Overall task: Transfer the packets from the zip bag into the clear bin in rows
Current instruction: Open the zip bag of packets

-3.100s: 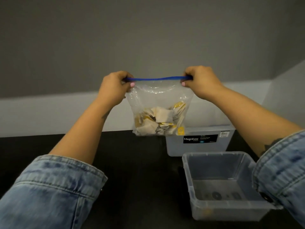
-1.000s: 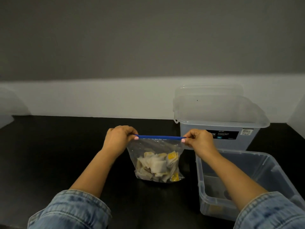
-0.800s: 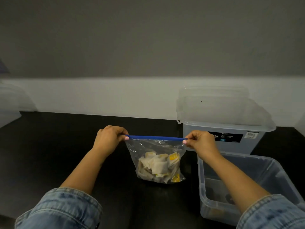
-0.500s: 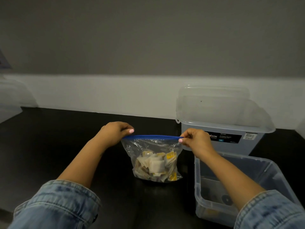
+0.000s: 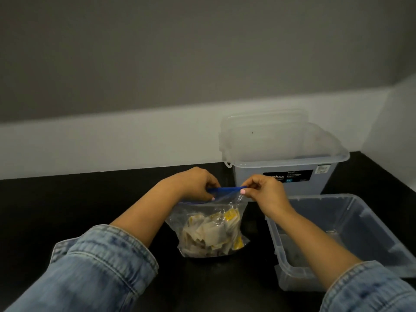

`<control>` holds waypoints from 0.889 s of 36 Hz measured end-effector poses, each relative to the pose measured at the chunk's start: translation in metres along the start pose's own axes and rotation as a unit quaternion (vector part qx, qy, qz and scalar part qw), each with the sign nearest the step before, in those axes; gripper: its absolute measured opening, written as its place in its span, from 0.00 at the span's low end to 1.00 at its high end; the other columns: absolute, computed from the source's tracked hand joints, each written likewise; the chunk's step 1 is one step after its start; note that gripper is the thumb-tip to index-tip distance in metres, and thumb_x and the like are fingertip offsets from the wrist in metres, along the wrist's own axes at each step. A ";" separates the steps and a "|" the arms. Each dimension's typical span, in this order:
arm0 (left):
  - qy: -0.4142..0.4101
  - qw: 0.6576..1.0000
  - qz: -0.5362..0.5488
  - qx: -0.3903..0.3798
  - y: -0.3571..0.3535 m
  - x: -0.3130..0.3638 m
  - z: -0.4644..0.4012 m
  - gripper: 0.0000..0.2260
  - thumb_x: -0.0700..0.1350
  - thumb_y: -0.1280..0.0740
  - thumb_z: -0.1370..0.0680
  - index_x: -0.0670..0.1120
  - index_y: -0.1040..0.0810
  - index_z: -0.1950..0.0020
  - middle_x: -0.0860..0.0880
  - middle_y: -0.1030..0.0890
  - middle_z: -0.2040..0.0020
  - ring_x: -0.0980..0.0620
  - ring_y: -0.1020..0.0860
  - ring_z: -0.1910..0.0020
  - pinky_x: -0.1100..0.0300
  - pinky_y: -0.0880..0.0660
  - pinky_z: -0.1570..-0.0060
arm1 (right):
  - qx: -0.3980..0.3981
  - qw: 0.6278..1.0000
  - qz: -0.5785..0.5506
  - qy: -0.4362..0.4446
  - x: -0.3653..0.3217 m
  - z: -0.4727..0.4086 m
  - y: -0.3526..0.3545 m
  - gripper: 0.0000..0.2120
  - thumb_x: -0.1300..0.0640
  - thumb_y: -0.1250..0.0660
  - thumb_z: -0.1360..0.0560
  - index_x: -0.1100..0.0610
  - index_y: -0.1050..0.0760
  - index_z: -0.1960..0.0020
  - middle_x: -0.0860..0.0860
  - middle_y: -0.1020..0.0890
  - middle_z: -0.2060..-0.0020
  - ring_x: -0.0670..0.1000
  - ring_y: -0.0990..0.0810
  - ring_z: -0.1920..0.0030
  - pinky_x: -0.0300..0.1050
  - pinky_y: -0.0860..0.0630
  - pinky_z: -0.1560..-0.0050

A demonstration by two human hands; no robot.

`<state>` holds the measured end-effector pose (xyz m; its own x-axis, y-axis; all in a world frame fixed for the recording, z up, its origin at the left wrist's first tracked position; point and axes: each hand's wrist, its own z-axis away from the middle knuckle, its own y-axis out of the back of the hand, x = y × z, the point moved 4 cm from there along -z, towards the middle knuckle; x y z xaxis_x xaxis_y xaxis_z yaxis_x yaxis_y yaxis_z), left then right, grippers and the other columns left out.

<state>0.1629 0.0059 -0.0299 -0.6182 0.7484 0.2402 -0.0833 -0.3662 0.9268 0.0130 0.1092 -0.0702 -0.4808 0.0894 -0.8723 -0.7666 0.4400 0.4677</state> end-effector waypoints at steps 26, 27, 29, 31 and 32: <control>0.100 0.933 0.337 0.079 -0.029 -0.013 0.002 0.14 0.53 0.39 0.20 0.45 0.20 0.45 0.48 0.23 0.63 0.55 0.24 0.67 0.64 0.29 0.67 | 0.098 0.983 0.050 -0.145 -0.021 0.011 -0.053 0.04 0.58 0.35 0.23 0.57 0.22 0.52 0.53 0.19 0.57 0.51 0.22 0.57 0.41 0.29 0.58; 0.104 0.928 0.351 0.072 -0.028 -0.016 0.002 0.13 0.52 0.38 0.21 0.45 0.20 0.46 0.48 0.22 0.61 0.54 0.24 0.64 0.64 0.29 0.66 | 0.093 0.984 0.053 -0.144 -0.020 0.010 -0.052 0.06 0.58 0.35 0.22 0.58 0.21 0.54 0.53 0.19 0.59 0.50 0.23 0.59 0.41 0.29 0.60; 0.106 0.908 0.403 0.048 -0.028 -0.021 0.004 0.11 0.50 0.37 0.21 0.45 0.19 0.51 0.48 0.21 0.58 0.54 0.24 0.61 0.63 0.29 0.64 | 0.080 0.984 0.028 -0.156 -0.017 0.008 -0.050 0.08 0.59 0.36 0.22 0.57 0.21 0.59 0.52 0.20 0.63 0.50 0.23 0.61 0.42 0.27 0.60; 0.116 0.870 0.479 0.014 -0.031 -0.028 0.005 0.12 0.49 0.39 0.20 0.44 0.19 0.52 0.47 0.20 0.57 0.53 0.23 0.59 0.60 0.27 0.60 | 0.058 0.980 -0.033 -0.187 -0.015 0.006 -0.052 0.12 0.59 0.38 0.21 0.55 0.24 0.63 0.51 0.21 0.65 0.51 0.23 0.60 0.49 0.24 0.55; 0.123 0.843 0.523 -0.001 -0.034 -0.032 0.005 0.13 0.49 0.40 0.20 0.43 0.19 0.53 0.46 0.19 0.56 0.52 0.22 0.59 0.59 0.26 0.57 | 0.046 0.975 -0.064 -0.207 -0.014 0.006 -0.053 0.13 0.60 0.39 0.21 0.55 0.25 0.63 0.51 0.21 0.65 0.50 0.23 0.61 0.48 0.24 0.55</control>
<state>0.1894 -0.0033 -0.0683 -0.4979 -0.1219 0.8587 0.6067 -0.7564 0.2444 0.0629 0.0900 -0.0840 -0.1568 0.3735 -0.9143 -0.7580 0.5479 0.3539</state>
